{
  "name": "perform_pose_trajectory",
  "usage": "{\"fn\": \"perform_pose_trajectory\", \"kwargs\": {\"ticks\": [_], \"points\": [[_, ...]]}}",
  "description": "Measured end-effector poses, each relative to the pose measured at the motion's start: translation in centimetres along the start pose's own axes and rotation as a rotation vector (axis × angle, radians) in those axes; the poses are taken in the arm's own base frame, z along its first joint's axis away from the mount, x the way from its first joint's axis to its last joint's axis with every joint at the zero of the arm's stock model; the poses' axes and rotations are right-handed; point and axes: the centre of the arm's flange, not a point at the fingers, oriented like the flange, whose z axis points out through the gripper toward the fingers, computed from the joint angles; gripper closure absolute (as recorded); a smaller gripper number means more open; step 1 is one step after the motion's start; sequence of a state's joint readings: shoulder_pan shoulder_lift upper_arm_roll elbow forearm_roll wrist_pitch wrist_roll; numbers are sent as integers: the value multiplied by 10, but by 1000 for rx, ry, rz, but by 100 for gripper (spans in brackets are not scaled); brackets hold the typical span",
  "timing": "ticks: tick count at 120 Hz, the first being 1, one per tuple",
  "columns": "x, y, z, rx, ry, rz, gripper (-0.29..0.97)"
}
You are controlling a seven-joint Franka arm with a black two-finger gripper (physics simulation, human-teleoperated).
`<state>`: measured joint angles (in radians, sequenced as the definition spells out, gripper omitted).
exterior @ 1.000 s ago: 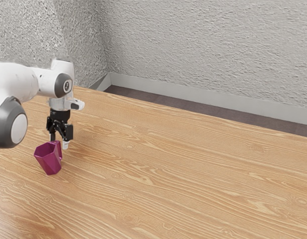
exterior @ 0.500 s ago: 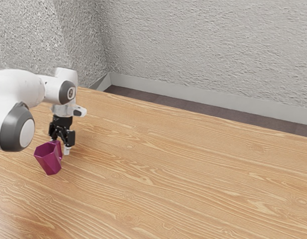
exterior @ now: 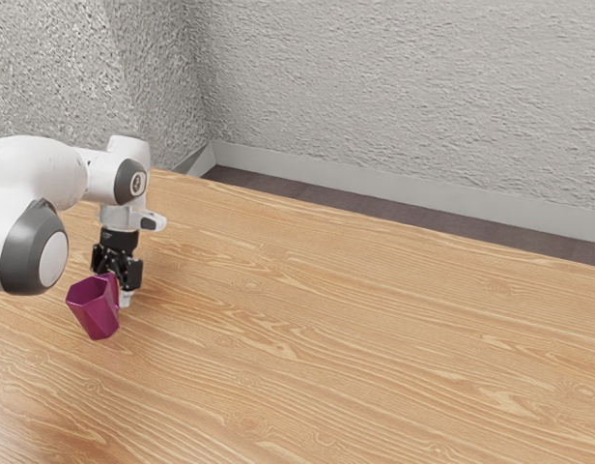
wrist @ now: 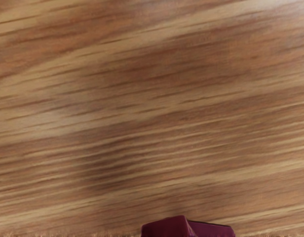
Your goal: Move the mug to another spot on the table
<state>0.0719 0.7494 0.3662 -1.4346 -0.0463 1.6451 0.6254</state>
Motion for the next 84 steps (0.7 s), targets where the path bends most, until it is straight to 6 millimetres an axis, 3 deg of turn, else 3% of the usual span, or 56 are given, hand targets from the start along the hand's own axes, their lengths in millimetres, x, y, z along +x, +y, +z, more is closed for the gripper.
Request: {"fn": "perform_pose_trajectory", "kwargs": {"ticks": [51,84], "points": [[-1,3,-1,-11,-11,-15,47],[0,4,-2,-12,-10,-21,62]]}}
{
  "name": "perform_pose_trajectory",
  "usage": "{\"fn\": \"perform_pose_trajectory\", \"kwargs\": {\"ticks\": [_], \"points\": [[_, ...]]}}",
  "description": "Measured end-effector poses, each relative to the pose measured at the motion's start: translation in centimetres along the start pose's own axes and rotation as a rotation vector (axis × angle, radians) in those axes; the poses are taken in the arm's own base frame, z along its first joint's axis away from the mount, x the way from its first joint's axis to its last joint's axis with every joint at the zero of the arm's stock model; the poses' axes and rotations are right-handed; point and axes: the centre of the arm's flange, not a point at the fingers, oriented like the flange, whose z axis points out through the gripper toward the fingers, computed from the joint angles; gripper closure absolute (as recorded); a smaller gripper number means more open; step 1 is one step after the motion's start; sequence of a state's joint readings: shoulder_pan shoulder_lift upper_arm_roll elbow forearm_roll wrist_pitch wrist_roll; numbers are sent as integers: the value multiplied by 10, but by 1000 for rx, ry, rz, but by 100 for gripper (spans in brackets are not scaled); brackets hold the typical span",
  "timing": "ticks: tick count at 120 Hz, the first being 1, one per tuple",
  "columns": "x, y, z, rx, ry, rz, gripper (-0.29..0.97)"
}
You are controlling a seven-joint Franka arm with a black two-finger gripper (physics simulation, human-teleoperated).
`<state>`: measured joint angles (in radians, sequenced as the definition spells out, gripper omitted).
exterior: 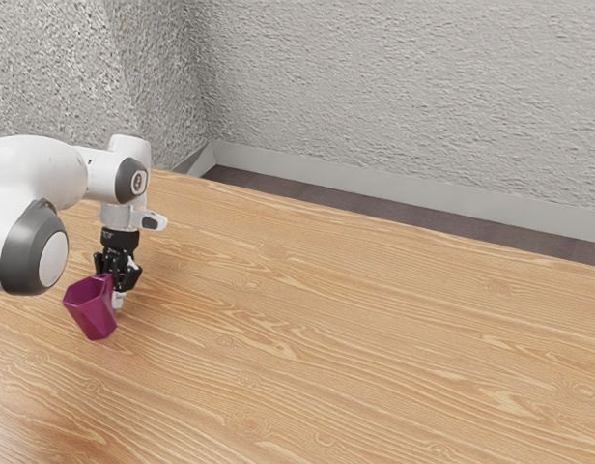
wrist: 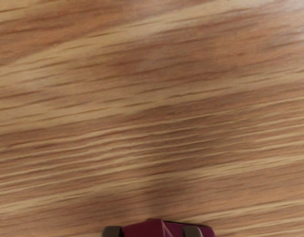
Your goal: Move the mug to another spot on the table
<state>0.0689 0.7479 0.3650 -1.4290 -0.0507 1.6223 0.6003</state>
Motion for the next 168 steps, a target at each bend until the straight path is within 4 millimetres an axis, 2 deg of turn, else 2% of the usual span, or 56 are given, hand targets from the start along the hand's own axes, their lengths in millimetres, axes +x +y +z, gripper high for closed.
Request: {"fn": "perform_pose_trajectory", "kwargs": {"ticks": [36,60,86,101,121,138,151,168], "points": [[0,7,-6,-1,-16,-7,68],[1,21,-30,20,-28,-6,68],[12,70,-77,70,-23,31,68],[23,103,-90,84,-26,57,68],[51,153,-107,111,-1,102,68],[68,191,-110,116,6,131,68],[80,216,-102,115,-7,143,69],[91,238,-96,112,-14,138,69]]}}
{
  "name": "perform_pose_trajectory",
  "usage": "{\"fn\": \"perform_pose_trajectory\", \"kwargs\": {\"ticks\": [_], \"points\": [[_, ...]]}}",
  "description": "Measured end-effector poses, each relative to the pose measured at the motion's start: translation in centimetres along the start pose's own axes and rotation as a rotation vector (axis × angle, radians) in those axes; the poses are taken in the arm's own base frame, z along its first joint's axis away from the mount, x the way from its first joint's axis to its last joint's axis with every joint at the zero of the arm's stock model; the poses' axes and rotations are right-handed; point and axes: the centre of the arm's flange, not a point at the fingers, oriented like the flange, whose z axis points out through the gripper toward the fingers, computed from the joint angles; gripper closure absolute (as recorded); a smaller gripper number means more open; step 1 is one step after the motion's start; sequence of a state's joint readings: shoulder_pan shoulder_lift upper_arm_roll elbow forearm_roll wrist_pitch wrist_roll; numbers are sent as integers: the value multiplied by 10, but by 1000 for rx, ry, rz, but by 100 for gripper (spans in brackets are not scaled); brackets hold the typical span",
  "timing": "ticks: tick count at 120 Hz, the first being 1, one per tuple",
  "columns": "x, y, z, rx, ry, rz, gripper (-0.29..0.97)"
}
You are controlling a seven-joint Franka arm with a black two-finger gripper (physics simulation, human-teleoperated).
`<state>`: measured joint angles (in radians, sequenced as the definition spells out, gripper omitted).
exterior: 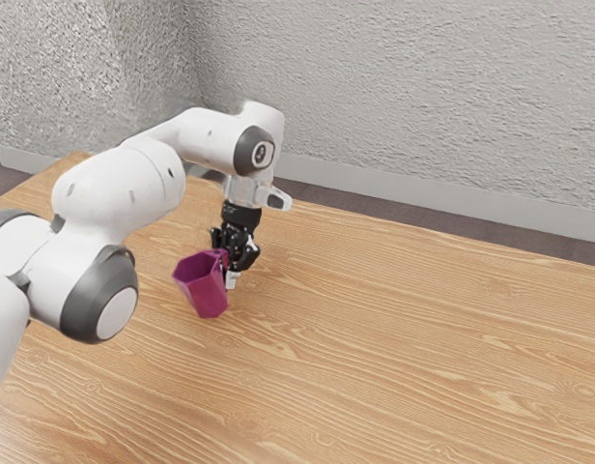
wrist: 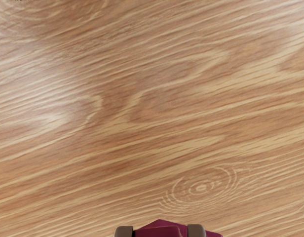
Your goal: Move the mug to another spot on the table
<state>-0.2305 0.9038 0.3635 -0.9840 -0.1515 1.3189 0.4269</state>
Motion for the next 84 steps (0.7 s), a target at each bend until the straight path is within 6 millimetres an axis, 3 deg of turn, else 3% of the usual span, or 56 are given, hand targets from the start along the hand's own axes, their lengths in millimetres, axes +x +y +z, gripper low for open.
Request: {"fn": "perform_pose_trajectory", "kwargs": {"ticks": [18,48,84], "points": [[7,4,8,-13,-5,-23,69],[25,2,38,-25,-33,-59,70],[33,3,48,-30,-33,-84,69]]}}
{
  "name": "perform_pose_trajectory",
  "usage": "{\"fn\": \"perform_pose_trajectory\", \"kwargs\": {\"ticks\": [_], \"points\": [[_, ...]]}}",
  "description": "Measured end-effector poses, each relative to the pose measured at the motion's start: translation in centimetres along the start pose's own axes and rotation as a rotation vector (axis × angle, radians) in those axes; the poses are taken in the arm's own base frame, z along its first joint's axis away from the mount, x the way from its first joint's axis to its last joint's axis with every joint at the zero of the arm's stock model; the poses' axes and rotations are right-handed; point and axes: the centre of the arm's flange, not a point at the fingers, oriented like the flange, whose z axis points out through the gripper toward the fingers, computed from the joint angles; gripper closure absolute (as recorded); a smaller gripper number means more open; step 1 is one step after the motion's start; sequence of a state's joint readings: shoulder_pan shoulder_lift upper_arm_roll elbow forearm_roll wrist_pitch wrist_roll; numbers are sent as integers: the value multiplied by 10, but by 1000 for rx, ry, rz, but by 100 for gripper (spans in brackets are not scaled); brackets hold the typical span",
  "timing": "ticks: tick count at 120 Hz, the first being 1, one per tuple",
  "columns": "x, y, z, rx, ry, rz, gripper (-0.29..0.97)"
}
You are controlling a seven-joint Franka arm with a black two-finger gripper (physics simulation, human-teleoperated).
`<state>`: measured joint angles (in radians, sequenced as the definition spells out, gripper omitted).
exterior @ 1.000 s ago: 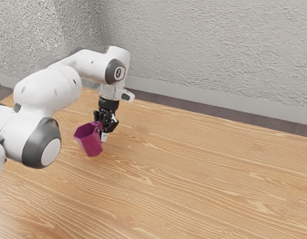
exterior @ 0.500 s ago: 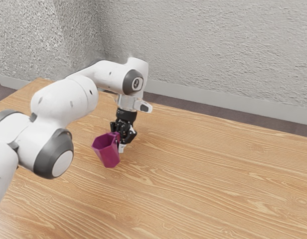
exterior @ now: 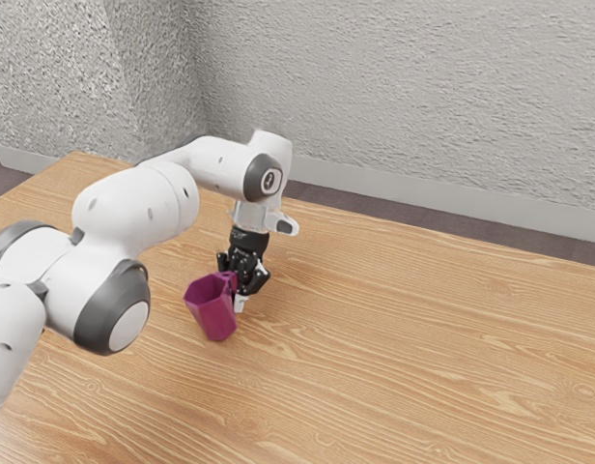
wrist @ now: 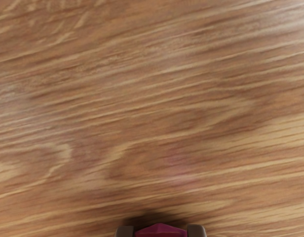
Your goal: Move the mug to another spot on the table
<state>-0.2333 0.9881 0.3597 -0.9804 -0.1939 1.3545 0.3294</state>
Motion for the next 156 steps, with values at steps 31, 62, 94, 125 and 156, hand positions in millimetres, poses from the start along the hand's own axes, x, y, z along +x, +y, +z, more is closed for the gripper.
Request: {"fn": "perform_pose_trajectory", "kwargs": {"ticks": [31,62,94,125,156], "points": [[2,2,0,-17,16,-12,38],[2,2,-14,-19,82,-21,14],[-39,3,-74,-22,250,-21,4],[-150,2,-149,-30,480,-26,1],[-210,3,-210,-14,604,-45,0]]}}
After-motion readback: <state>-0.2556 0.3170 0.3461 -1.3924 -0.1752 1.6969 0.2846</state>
